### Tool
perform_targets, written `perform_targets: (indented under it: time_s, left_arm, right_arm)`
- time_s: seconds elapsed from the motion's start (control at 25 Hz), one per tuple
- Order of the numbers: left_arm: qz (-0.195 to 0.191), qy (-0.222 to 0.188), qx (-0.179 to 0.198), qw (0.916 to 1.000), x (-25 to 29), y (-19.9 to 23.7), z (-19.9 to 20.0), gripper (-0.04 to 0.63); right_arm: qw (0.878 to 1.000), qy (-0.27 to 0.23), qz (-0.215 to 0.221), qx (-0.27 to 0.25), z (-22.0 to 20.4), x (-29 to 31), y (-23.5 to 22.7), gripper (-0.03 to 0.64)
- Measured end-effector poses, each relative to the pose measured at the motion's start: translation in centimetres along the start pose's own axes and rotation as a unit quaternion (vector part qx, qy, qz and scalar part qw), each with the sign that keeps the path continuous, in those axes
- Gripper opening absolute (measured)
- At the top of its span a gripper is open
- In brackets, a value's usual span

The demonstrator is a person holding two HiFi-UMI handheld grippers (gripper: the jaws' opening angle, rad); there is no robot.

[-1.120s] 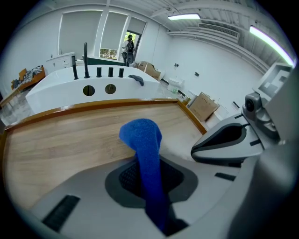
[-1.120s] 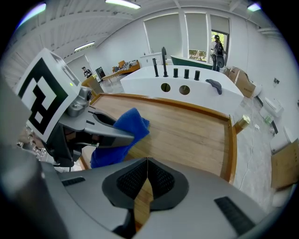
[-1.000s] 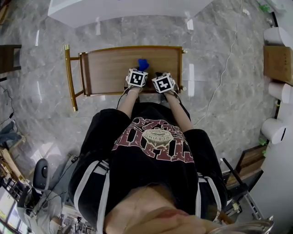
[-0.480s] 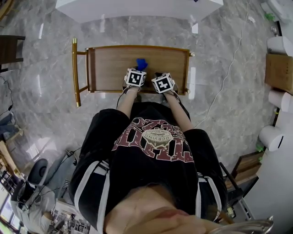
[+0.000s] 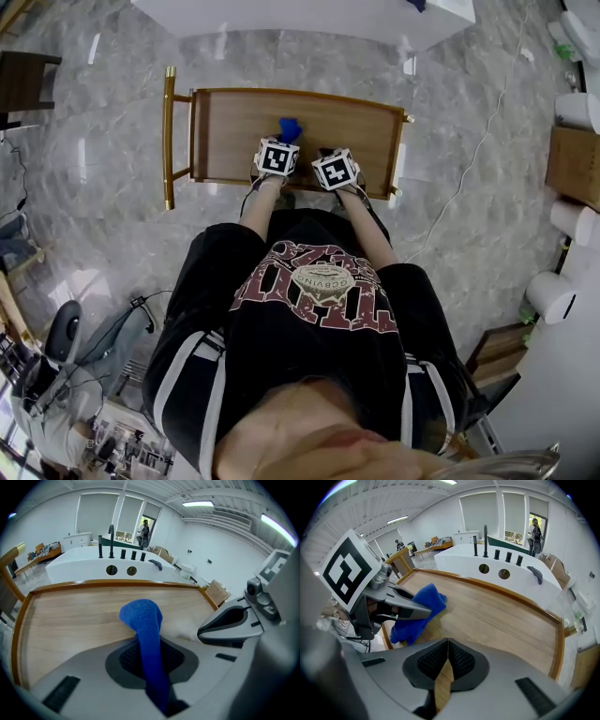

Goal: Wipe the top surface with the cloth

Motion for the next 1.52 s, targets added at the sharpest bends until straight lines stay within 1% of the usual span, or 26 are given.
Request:
perform_targets:
  time_s: [0.24, 0.4, 0.6, 0.76, 1.2, 1.52]
  left_arm:
    - [0.006, -0.004, -0.015, 0.9999, -1.6, 4.9, -0.7, 0.100]
    - [0.009, -0.005, -0.025, 0.9996, -2.5, 7.1, -1.1, 0.100]
    - [0.011, -0.007, -0.023, 0.9996, -3.4, 9.1, -1.0, 0.100]
    - [0.013, -0.007, -0.028, 0.9995, -4.1, 10.5, -1.1, 0.100]
    - [0.022, -0.012, -0.040, 0.9989, -6.1, 14.9, -1.5, 0.098]
    - [0.038, -0.016, -0.052, 0.9978, -7.5, 18.2, -1.8, 0.098]
  right_arm:
    - [1.000, 0.008, 0.010, -0.013, 2.1, 2.9, 3.3, 0.018]
    - [1.000, 0.006, 0.010, -0.021, 3.3, 3.7, 4.7, 0.018]
    - [0.999, 0.004, 0.022, -0.031, 4.7, 4.4, 6.4, 0.018]
    - [0.999, 0.013, 0.017, -0.039, 5.1, 5.0, 7.1, 0.018]
    - [0.998, 0.024, 0.025, -0.058, 7.3, 6.7, 10.1, 0.018]
    - [0.997, 0.017, 0.041, -0.067, 9.2, 8.4, 12.1, 0.018]
Point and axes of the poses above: the fingertips, and each gripper's own axes: x forward along the fingers, y to its left, z out of its top, the point moved 3 cm from there along -x, backward along the fingers, and after that the axes turned 5 degrees about -y, right-handed, at the moved point
